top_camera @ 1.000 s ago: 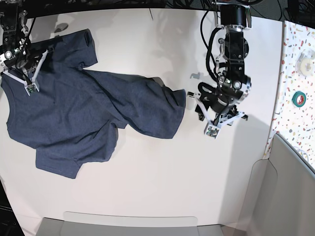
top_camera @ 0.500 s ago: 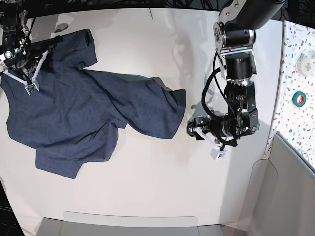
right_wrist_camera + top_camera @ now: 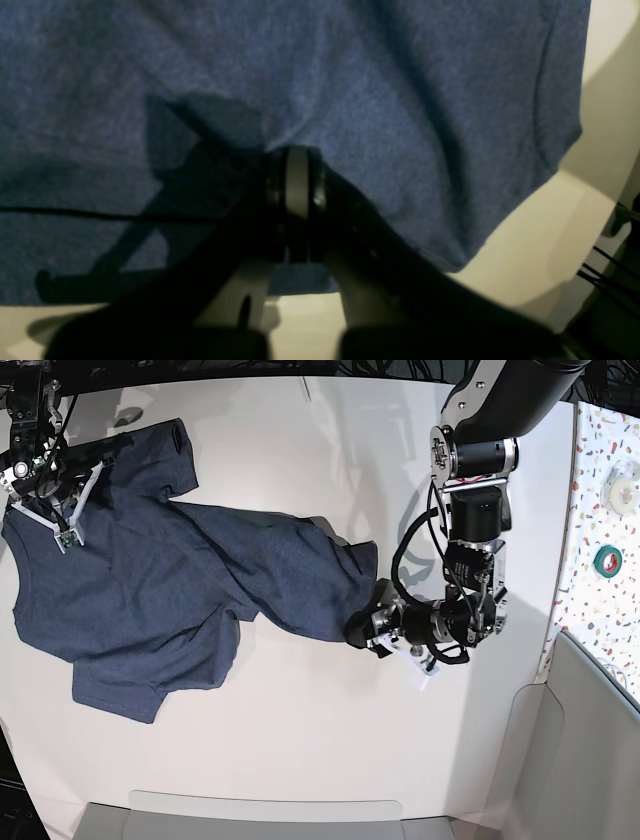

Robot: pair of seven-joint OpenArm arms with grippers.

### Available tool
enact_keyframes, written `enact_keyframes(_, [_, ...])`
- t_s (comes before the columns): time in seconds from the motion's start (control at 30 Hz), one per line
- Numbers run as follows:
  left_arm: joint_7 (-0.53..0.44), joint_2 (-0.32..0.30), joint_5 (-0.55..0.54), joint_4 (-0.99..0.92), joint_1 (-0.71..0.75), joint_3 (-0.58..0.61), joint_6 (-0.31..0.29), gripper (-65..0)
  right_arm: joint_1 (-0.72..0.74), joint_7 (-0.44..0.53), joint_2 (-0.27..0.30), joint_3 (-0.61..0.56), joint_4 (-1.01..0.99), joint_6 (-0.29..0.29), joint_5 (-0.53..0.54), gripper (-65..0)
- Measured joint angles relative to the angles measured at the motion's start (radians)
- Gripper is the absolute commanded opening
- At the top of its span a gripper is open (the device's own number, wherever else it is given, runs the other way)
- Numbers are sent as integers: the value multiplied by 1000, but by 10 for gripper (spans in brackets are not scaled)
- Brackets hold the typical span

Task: Layout the t-shirt on the table in an organized manner, then fold the t-shirt properly
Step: 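Pull the bunched hem away from the right gripper with the left gripper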

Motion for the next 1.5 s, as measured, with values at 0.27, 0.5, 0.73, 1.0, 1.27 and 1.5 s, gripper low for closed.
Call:
enact_keyframes(0.27, [21,19,-3,2,26,-1,1,-650,0,0,0,0,0,0,-4,-650])
enact_keyframes(0.5, [80,12,-37,200,61,-3,9,-649,25,10,1,0,-6,0,-4,-650])
enact_keyframes(0.73, [201,-61,-370,515,159,-3,0,-649,51,5,0,0,-30,0,-4,-650])
enact_keyframes(1.0, [270,-161,-564,696,352,7,-4,-649,78,0,-1,0,-92,0,-4,-650])
enact_keyframes(1.27, [266,-298,-651,949,561,10,-78,-649,103,4,8,0,-92,0,-5,-650])
enact_keyframes(1.5, [284,-401,-626,962,703,80,-143,-649,124,3,0,-1,-93,0,-85,-650])
